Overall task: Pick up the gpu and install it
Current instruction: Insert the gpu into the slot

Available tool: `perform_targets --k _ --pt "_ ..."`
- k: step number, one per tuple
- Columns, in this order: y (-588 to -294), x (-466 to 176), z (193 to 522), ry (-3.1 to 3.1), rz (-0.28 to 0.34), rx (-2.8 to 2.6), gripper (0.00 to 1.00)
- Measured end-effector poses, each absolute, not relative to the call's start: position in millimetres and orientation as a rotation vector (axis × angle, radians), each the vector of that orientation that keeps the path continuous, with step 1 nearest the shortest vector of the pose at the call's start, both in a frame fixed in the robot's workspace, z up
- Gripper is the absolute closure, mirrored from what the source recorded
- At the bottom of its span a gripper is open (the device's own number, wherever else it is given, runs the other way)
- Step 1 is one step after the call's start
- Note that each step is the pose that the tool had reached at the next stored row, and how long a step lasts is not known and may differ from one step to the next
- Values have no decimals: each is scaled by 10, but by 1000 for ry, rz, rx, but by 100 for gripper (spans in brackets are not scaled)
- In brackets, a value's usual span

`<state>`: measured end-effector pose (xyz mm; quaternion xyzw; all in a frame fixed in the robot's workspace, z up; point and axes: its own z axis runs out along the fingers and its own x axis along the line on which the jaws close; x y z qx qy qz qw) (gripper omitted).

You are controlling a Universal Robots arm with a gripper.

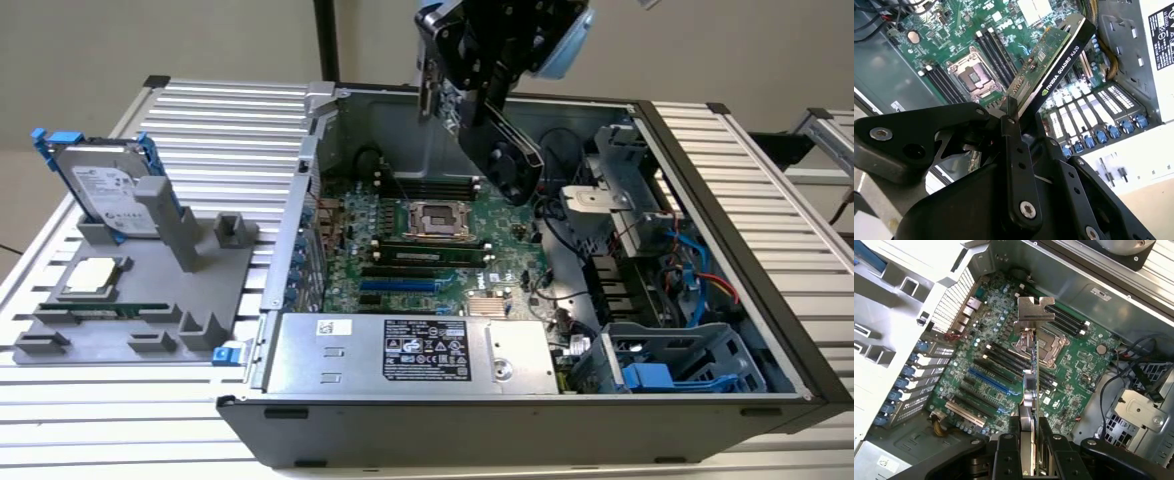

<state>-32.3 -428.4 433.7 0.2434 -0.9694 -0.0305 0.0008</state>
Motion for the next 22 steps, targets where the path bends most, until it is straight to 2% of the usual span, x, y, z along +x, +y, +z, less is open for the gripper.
perform_targets --k 22 --pt "-4284 -323 4337 -2988 -96 950 100"
